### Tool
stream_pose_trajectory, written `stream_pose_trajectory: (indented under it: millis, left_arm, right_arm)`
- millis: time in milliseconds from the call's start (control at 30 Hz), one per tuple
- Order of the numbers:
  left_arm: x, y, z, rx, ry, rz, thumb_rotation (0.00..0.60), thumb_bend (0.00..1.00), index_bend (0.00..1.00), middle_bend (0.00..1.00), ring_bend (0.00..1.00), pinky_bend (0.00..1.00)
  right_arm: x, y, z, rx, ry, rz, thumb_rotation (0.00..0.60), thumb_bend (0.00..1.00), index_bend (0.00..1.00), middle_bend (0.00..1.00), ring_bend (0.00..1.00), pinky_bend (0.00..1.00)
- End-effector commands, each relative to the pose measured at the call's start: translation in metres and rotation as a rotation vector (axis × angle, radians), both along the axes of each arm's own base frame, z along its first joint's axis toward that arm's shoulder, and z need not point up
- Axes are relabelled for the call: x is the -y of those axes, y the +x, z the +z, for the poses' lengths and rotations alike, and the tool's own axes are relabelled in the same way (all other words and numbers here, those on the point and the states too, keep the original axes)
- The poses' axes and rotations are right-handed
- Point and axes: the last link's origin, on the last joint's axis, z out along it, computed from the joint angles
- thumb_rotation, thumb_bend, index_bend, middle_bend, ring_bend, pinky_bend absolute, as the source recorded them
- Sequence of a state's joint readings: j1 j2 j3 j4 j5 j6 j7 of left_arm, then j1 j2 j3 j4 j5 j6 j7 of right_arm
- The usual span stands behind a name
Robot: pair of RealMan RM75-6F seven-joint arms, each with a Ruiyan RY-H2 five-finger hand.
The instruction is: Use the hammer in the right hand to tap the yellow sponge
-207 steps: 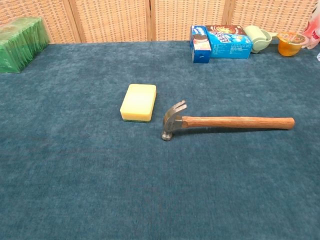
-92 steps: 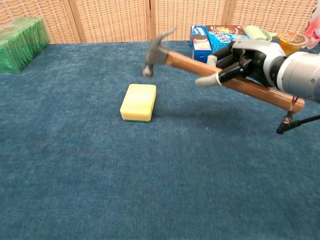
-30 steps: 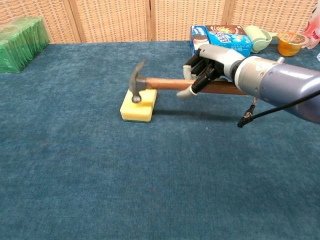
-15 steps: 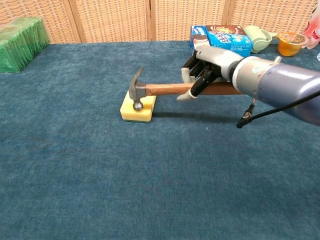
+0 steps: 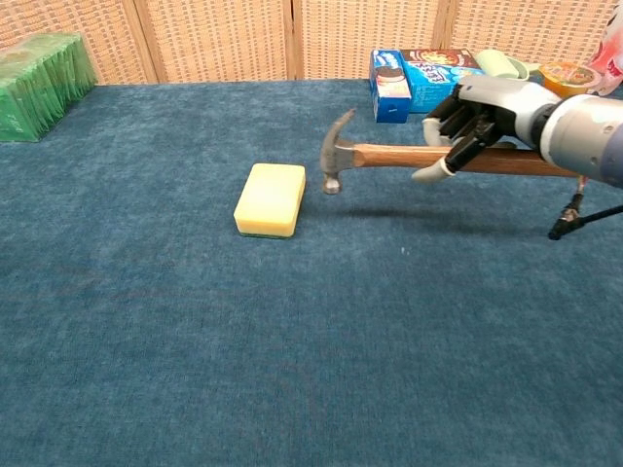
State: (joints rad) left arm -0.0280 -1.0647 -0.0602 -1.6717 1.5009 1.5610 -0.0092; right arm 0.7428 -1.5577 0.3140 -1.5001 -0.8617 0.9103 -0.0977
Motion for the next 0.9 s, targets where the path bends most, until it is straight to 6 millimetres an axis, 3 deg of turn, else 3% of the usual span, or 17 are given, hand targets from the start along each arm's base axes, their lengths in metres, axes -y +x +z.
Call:
stream_pose_trajectory:
  millis: [33, 467, 600, 700, 733, 900]
  left_arm:
    - [0.000, 0.002, -0.001, 0.001, -0.003, -0.006, 0.600, 0.18, 0.18, 0.10, 0.00, 0.00]
    - [0.003, 0.008, -0.001, -0.009, -0.003, -0.011, 0.600, 0.18, 0.18, 0.10, 0.00, 0.00]
    - [0.005, 0.009, -0.001, -0.010, -0.002, -0.008, 0.600, 0.18, 0.18, 0.10, 0.00, 0.00]
    - [0.005, 0.010, -0.001, -0.011, -0.001, -0.012, 0.600, 0.18, 0.18, 0.10, 0.00, 0.00]
    - [0.005, 0.010, -0.001, -0.011, -0.001, -0.013, 0.600, 0.18, 0.18, 0.10, 0.00, 0.00]
    - [0.006, 0.011, 0.000, -0.011, 0.001, -0.015, 0.600, 0.18, 0.18, 0.10, 0.00, 0.00]
  right_arm:
    - [-0.001, -0.014, 0.004, -0.028, -0.012, -0.011, 0.600, 0.25, 0.90, 1.00, 1.00, 1.00]
    - [-0.004, -0.058, -0.010, -0.102, -0.034, -0.019, 0.600, 0.23, 0.90, 1.00, 1.00, 0.99]
    - [-0.006, -0.064, -0.013, -0.091, -0.011, -0.017, 0.600, 0.19, 0.84, 0.97, 0.99, 0.85]
    - [-0.009, -0.069, -0.013, -0.103, 0.026, -0.002, 0.600, 0.19, 0.71, 0.81, 0.84, 0.67]
    - [-0.010, -0.069, -0.012, -0.102, 0.035, 0.002, 0.600, 0.19, 0.64, 0.73, 0.75, 0.60]
    - [-0.012, -0.071, -0.008, -0.088, 0.047, 0.016, 0.600, 0.19, 0.38, 0.46, 0.48, 0.41]
